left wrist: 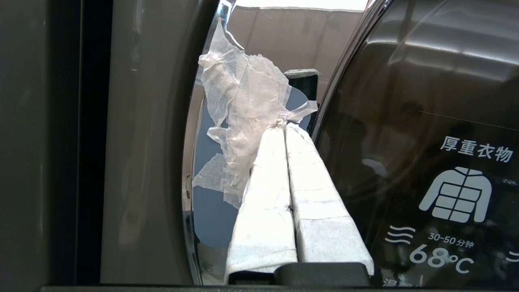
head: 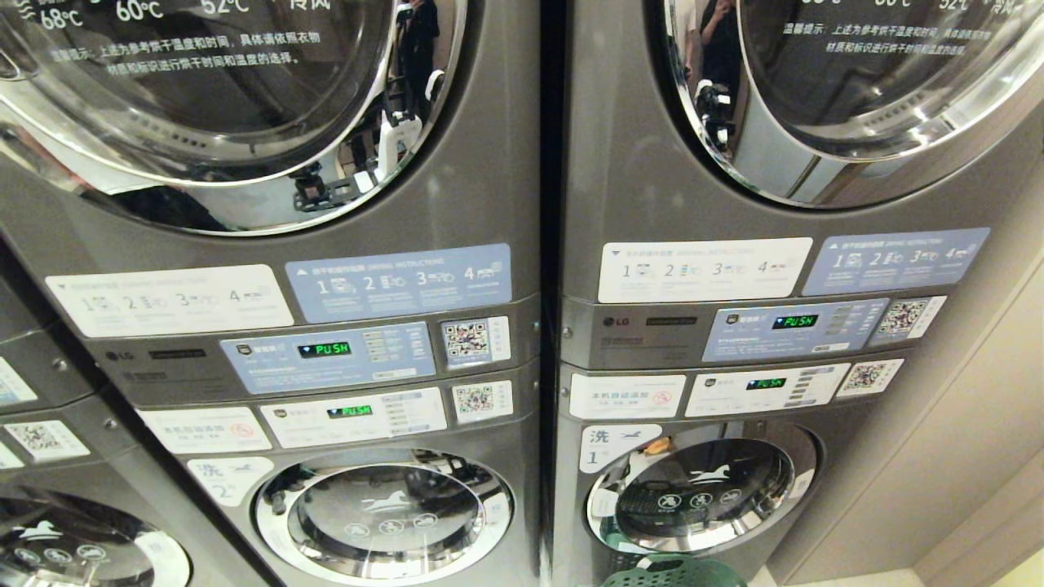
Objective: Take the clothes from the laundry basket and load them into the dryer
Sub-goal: Close the dryer
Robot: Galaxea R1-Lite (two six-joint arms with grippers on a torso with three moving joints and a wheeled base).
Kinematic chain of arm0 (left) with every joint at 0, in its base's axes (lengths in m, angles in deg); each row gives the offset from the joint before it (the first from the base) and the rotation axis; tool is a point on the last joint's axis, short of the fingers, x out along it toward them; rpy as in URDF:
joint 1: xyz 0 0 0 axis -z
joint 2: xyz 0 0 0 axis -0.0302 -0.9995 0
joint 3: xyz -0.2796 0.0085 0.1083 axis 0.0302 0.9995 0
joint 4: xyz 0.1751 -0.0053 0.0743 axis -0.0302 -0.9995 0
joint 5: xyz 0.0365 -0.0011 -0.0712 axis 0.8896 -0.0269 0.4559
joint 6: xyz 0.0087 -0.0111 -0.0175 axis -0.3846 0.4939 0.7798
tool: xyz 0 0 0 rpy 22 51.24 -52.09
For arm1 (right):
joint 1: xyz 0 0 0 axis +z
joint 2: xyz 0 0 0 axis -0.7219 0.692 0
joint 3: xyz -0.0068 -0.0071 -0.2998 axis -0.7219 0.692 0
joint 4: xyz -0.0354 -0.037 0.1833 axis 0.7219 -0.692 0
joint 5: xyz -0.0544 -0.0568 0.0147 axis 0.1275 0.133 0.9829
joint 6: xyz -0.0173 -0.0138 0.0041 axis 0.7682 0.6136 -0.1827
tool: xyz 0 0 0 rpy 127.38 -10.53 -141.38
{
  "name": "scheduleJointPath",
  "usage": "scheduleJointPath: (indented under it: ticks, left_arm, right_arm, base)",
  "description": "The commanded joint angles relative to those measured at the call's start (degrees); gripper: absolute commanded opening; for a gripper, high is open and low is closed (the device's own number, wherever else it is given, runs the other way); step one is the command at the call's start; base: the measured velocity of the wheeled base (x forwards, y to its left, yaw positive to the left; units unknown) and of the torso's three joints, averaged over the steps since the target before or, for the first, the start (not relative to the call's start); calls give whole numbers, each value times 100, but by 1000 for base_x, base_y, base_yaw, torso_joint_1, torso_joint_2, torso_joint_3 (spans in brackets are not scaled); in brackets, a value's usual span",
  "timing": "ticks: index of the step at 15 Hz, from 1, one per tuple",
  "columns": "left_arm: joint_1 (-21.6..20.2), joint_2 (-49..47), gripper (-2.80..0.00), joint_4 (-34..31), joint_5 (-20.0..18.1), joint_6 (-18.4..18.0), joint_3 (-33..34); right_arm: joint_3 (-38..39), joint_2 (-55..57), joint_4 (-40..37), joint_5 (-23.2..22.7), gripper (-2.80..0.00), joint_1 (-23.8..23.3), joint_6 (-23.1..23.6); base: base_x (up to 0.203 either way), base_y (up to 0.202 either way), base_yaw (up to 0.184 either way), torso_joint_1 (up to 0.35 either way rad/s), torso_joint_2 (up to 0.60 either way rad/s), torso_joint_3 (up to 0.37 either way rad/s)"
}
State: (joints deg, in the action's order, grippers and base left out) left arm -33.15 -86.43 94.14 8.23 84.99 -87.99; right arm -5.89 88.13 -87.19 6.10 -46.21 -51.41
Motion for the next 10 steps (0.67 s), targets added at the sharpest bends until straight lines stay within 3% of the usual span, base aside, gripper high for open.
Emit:
scheduleJointPath:
  ticks: [1, 10]
  left_arm:
    - [-23, -50, -280, -2, 2, 5, 4]
    - [-23, -226, -280, -72, -33, 14, 4]
  right_arm:
    - [9, 0, -4, -4, -280, 0, 3]
    - [9, 0, 5, -4, -280, 0, 3]
  base:
    - [0, 0, 0, 0, 0, 0]
    - [0, 0, 0, 0, 0, 0]
